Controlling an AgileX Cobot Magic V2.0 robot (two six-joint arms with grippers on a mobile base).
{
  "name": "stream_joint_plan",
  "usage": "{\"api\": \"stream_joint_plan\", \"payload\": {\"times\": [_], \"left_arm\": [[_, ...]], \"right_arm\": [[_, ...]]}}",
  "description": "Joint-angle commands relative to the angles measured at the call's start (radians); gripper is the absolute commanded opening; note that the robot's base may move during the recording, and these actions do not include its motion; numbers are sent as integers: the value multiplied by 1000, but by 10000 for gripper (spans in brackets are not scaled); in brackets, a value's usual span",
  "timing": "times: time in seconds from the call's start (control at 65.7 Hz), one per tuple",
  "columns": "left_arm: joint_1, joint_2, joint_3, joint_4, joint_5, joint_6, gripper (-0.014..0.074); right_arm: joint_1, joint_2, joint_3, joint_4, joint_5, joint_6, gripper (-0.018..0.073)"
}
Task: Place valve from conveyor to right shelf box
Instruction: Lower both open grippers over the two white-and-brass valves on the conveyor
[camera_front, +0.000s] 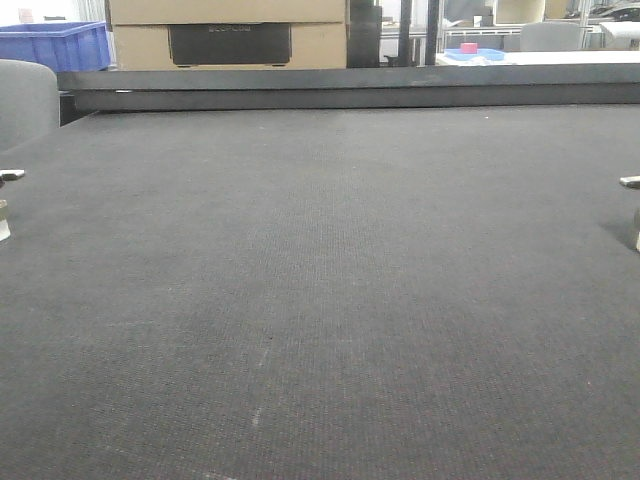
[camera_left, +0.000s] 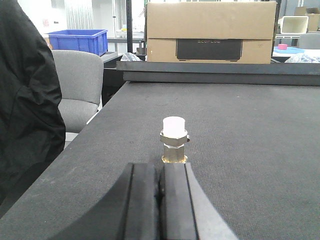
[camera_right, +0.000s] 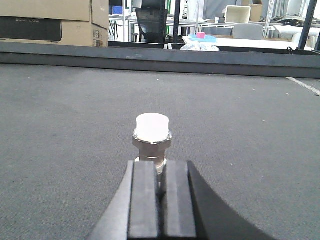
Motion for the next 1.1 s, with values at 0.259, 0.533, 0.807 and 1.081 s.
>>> {"api": "stream_joint_plan", "payload": {"times": [0.259, 0.533, 0.807, 1.081], "left_arm": [[-6, -5, -2, 4, -18, 0, -111], [-6, -5, -2, 4, -40, 0, -111], [-6, -5, -2, 2, -103, 0, -111], [-6, -5, -114, -34, -200, 0, -111]], "right_arm": [[-2, -4, 0, -6, -21, -2, -162], [-2, -4, 0, -6, -40, -2, -162], [-2, -4, 0, -6, -141, -2, -162], [-2, -4, -212, -6, -68, -2, -162]]}}
